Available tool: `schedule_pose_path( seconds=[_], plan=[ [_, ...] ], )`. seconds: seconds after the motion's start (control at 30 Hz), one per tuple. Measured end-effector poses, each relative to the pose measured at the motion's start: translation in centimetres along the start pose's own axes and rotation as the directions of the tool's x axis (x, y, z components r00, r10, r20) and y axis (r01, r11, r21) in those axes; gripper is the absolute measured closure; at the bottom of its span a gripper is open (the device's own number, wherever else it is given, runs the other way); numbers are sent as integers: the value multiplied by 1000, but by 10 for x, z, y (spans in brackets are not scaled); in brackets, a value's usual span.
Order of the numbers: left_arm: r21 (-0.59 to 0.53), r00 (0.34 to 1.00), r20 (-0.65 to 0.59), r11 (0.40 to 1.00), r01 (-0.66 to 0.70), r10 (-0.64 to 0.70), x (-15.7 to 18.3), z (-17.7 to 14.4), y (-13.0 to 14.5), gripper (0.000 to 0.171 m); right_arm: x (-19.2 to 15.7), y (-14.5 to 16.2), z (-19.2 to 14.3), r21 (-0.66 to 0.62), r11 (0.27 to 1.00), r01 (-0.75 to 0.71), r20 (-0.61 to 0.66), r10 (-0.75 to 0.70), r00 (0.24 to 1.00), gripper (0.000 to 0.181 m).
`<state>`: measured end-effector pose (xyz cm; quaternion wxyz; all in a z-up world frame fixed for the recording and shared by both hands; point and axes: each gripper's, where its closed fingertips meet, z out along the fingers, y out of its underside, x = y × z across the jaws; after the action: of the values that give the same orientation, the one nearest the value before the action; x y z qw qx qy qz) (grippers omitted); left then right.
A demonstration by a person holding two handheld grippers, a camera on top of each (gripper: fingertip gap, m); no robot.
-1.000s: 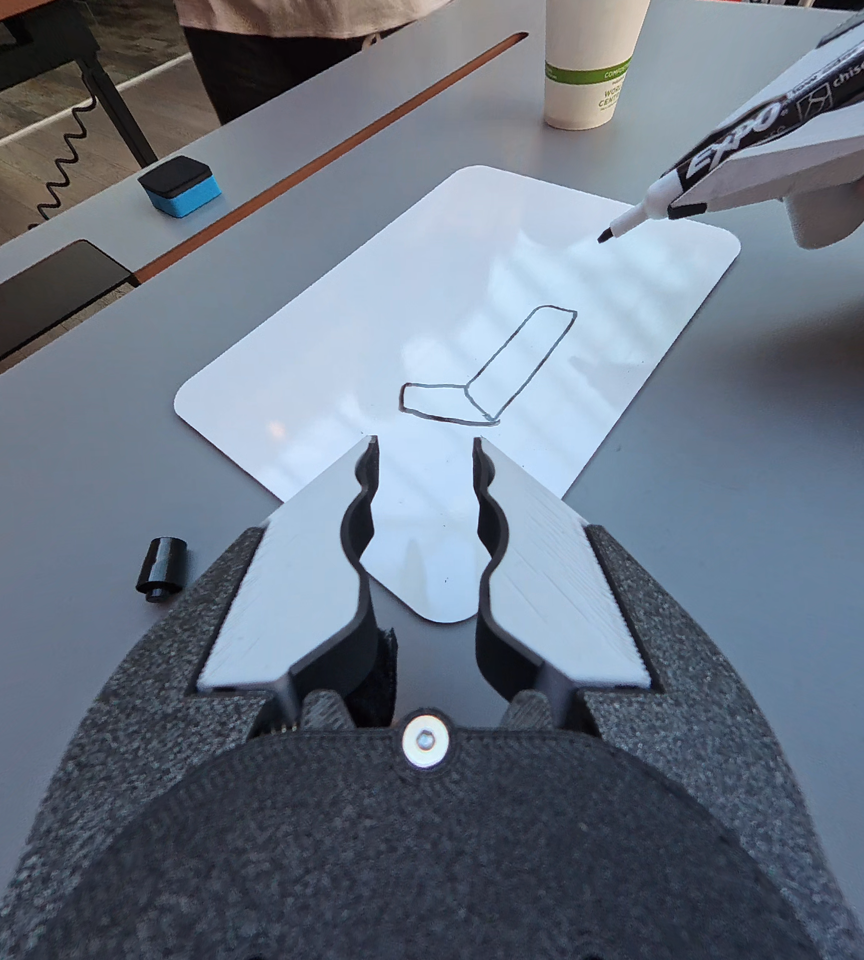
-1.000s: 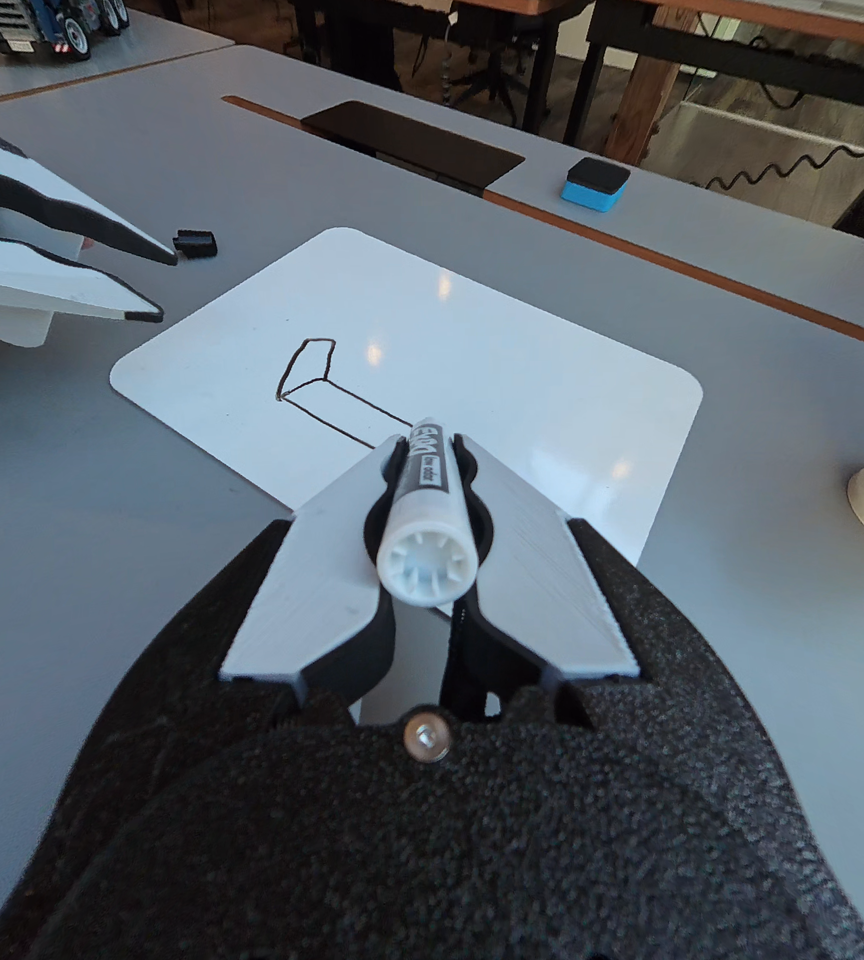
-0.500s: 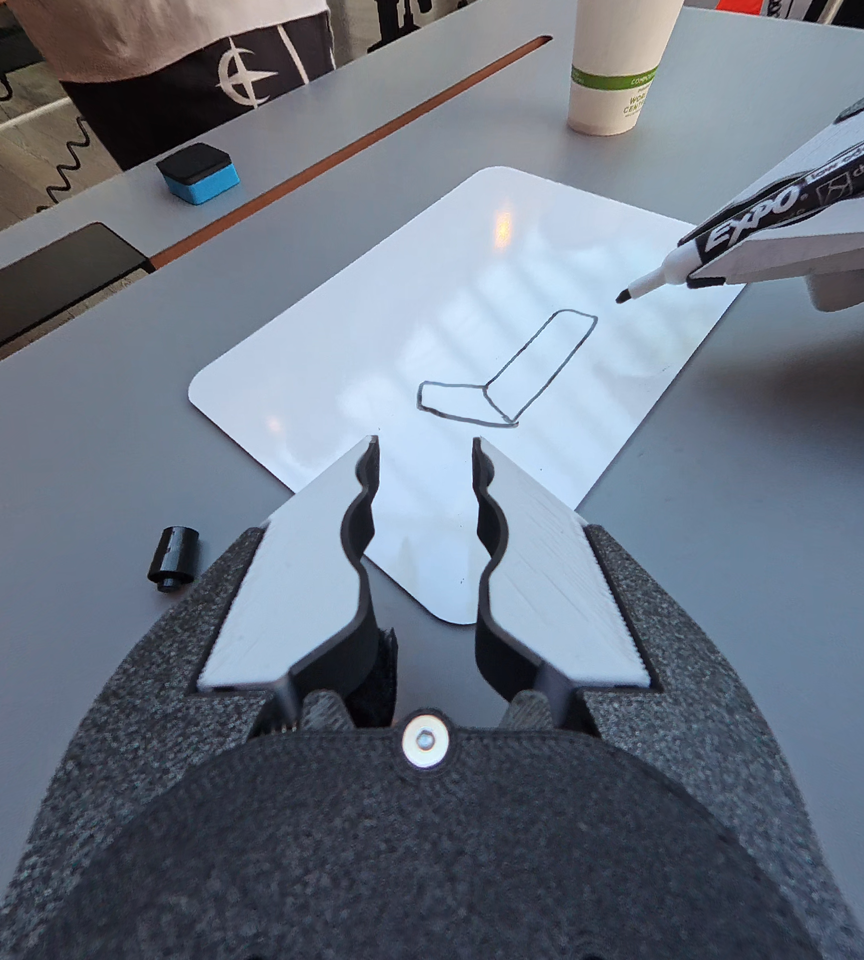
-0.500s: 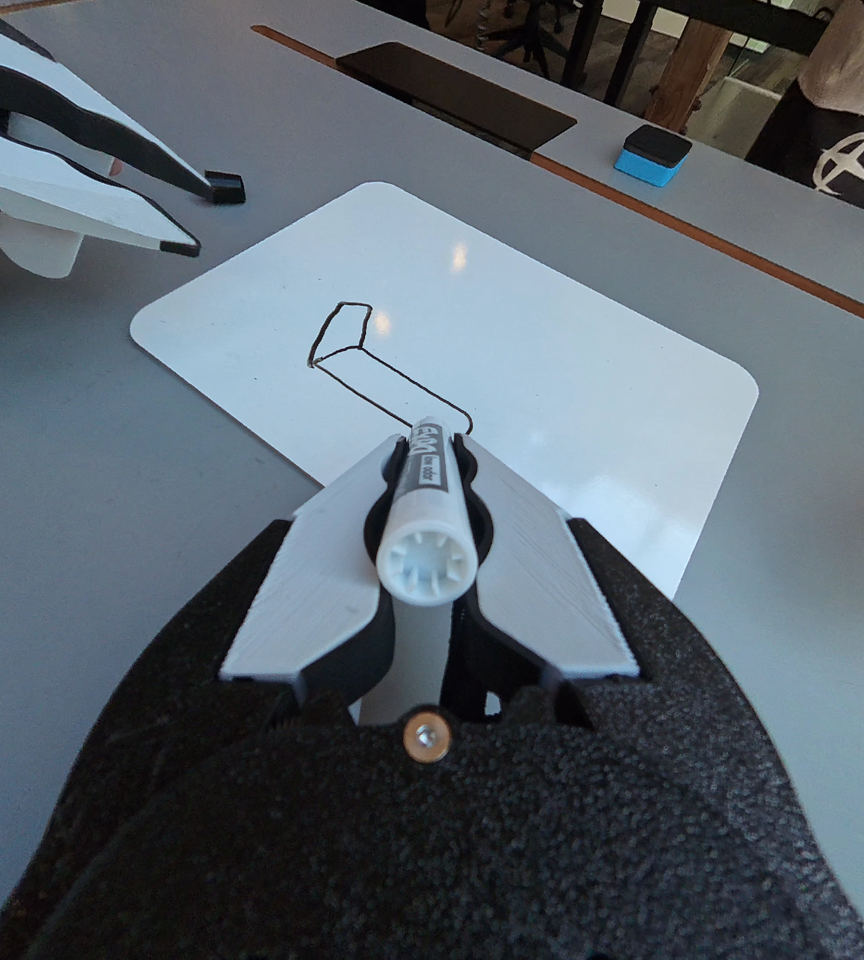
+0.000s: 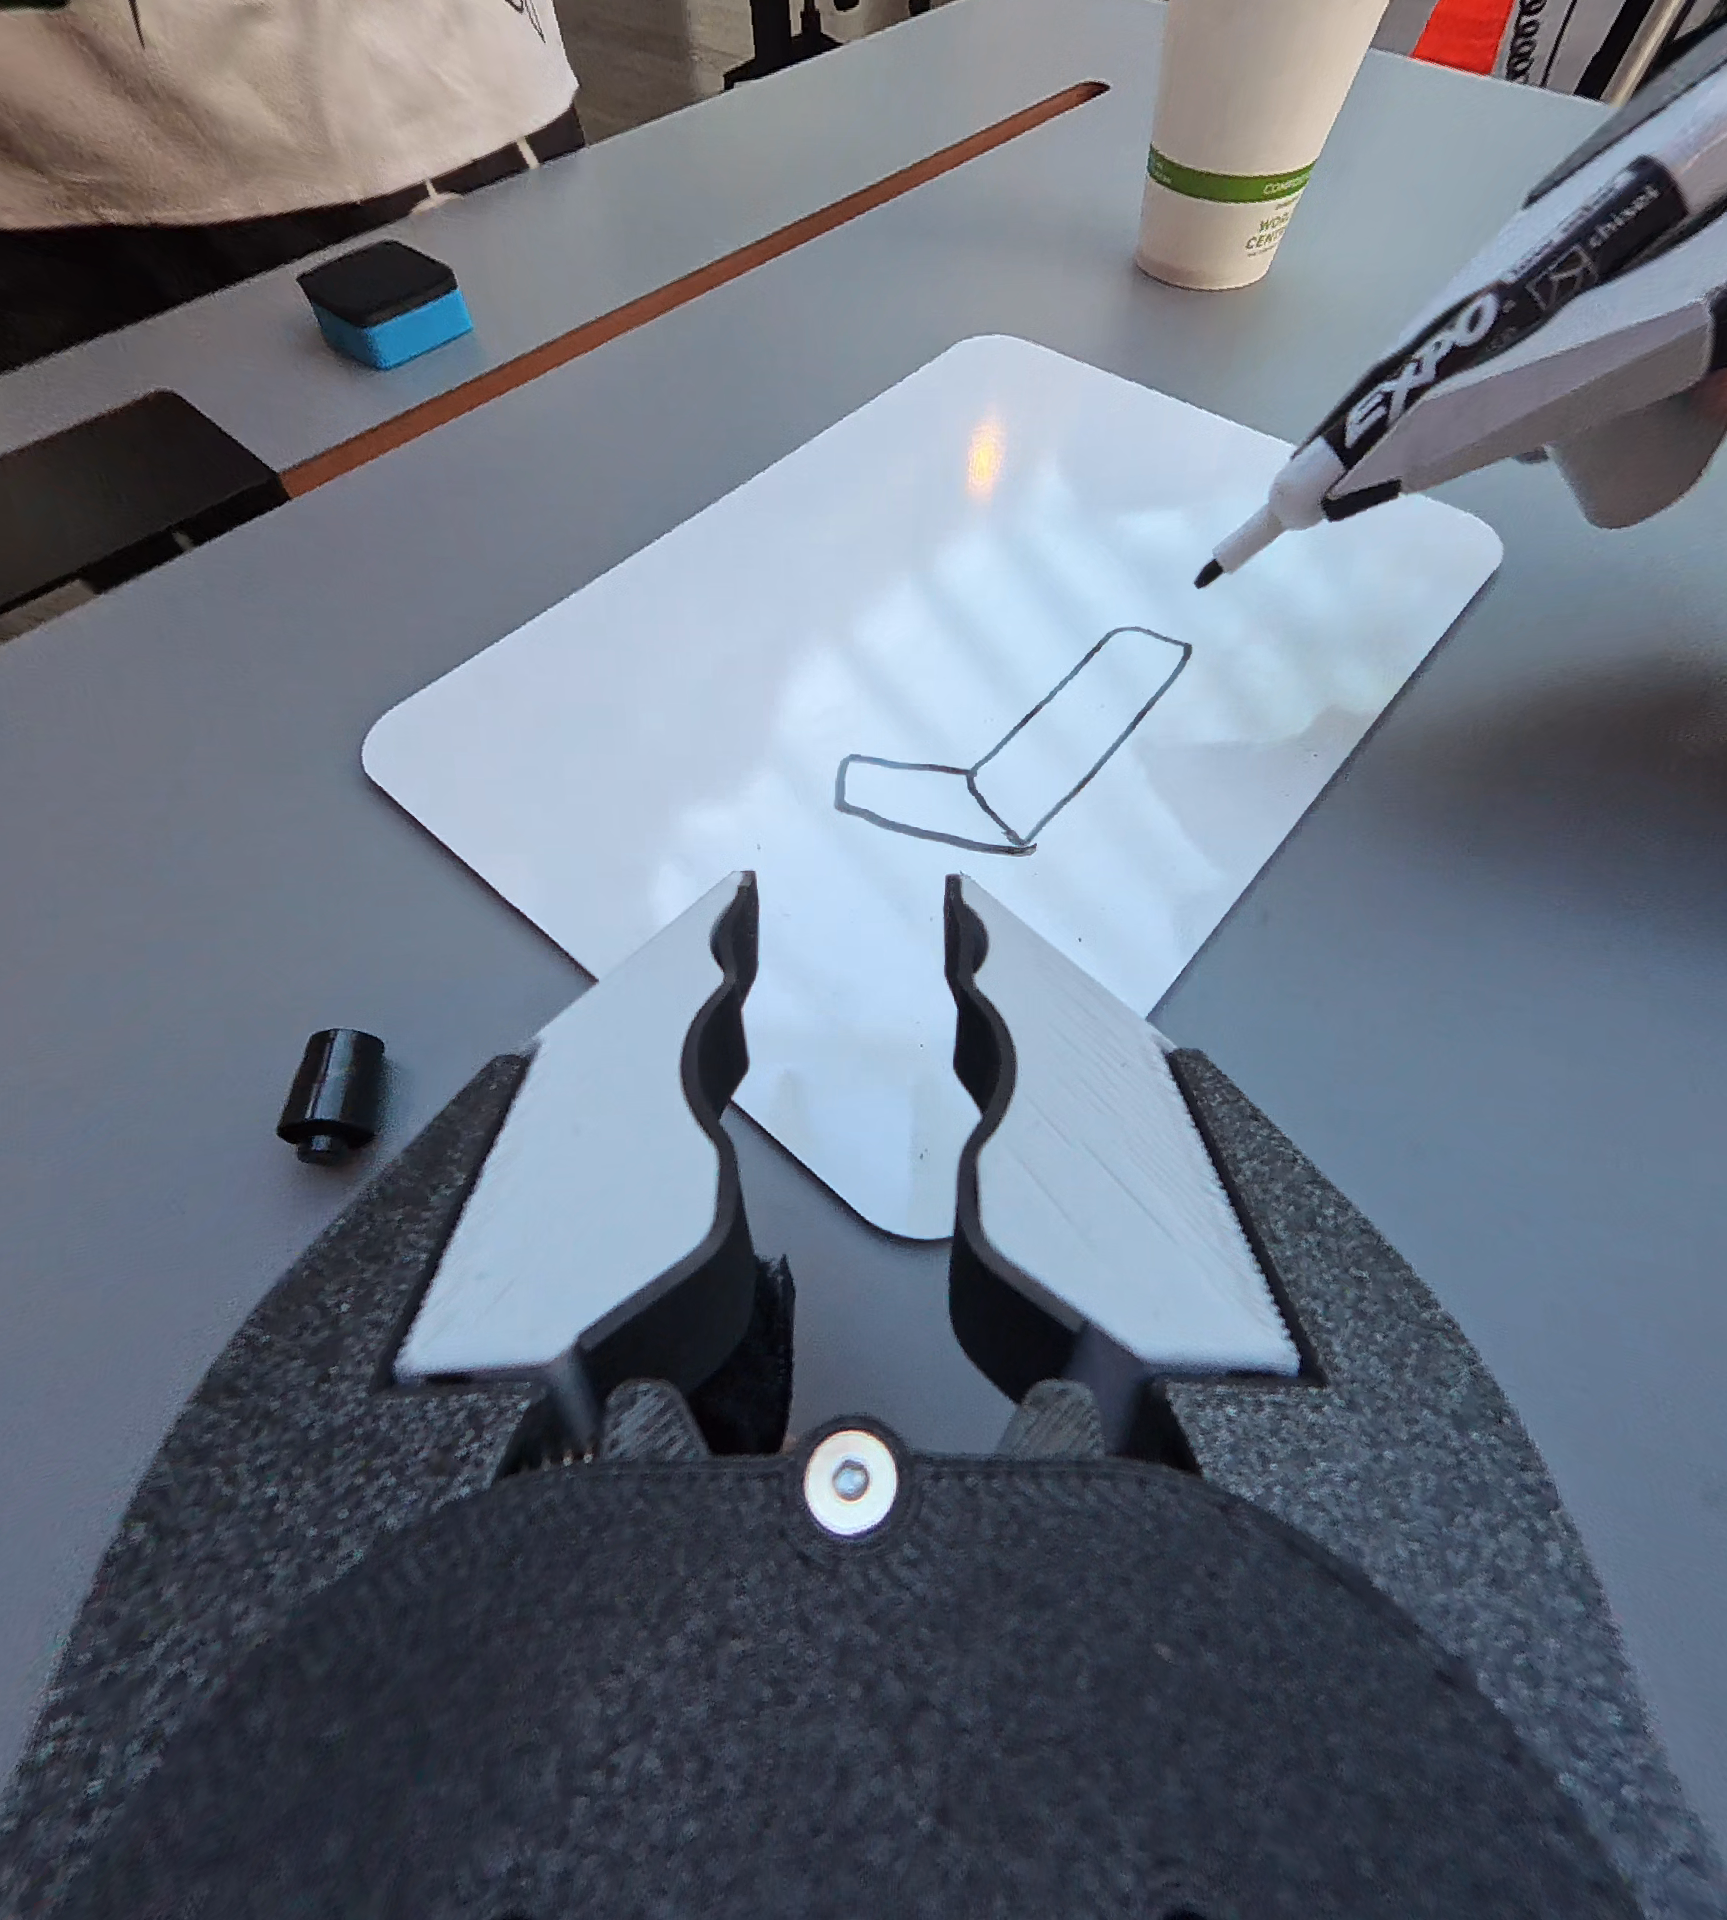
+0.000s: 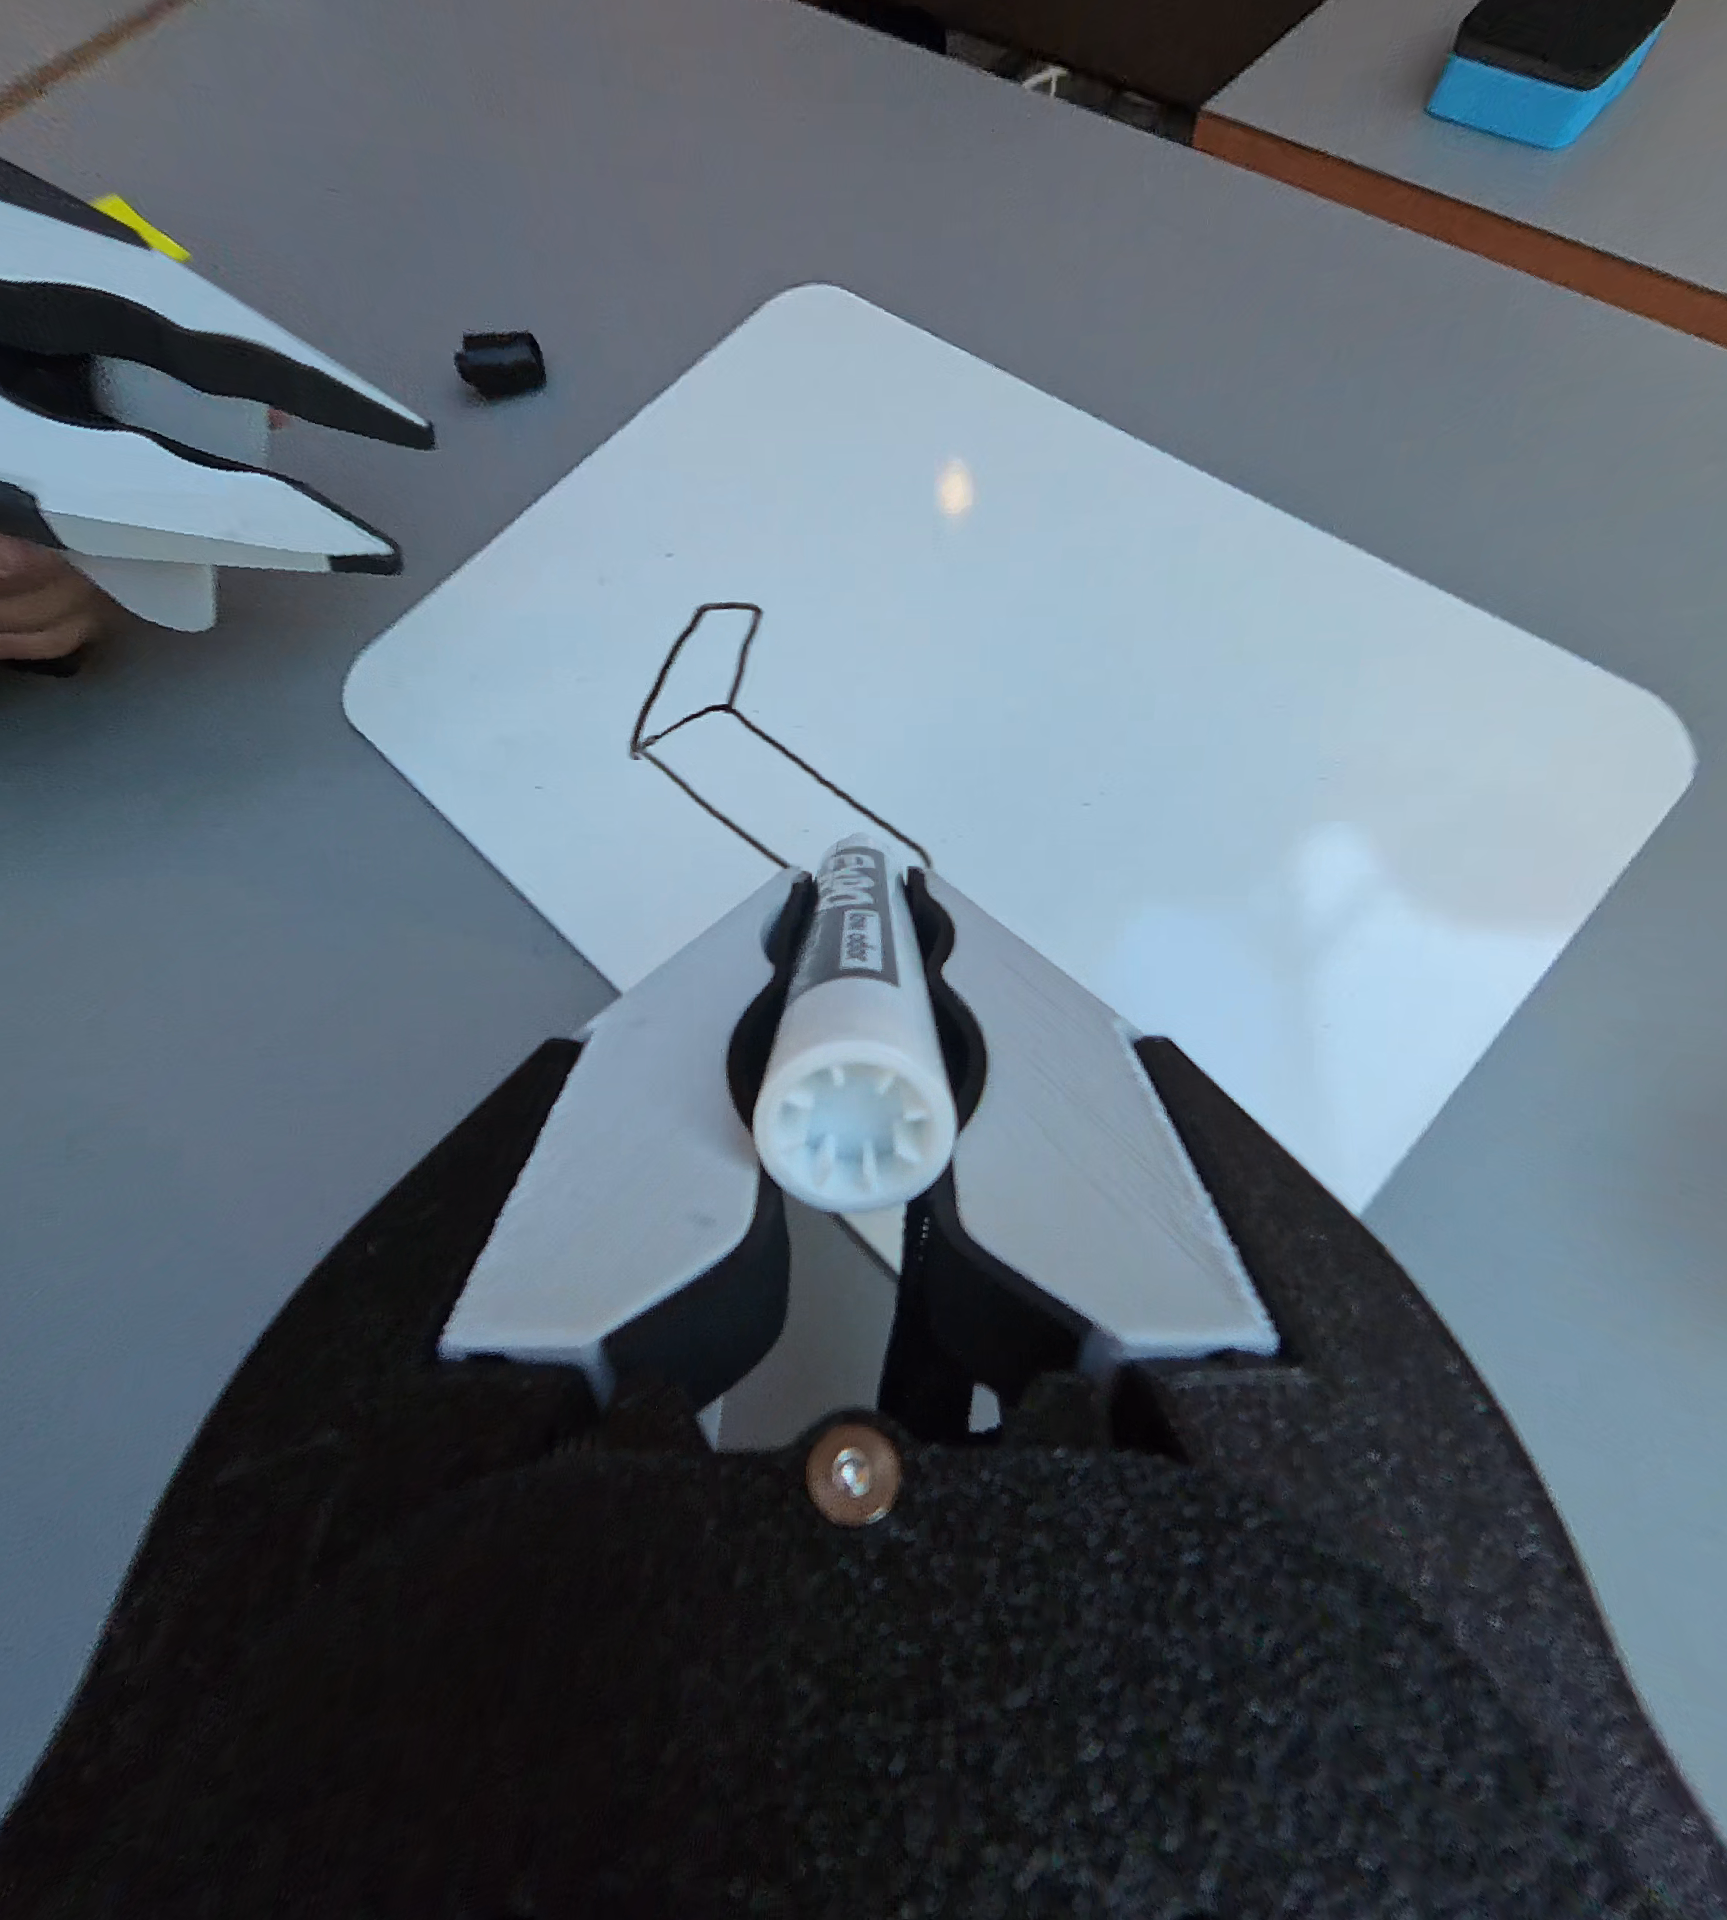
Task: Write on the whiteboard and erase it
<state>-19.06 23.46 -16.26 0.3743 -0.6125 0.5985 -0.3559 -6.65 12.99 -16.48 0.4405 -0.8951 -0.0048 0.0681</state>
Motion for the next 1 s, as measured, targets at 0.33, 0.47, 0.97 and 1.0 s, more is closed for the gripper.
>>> schedule_pose_path(
  seconds=[0.33, 0.47, 0.97, 1.0],
  plan=[
    [5, 1000, -7, 1000, 25, -25, -2, -3, -3, 136, 49, -20, 23, -98, 986, 135, 92, -126, 988, 163],
    [21, 1000, 4, 1000, 16, -16, -3, -6, -8, 136, 36, -16, 29, -2, 1000, 22, 150, -21, 988, 163],
    [6, 1000, 9, 1000, 18, -18, -2, -5, -5, 136, 34, -1, 19, -57, 996, 63, 127, -55, 990, 163],
    [6, 1000, 12, 1000, 17, -17, -2, -5, -6, 136, 35, 0, 18, -63, 996, 62, 126, -53, 991, 163]
  ],
)
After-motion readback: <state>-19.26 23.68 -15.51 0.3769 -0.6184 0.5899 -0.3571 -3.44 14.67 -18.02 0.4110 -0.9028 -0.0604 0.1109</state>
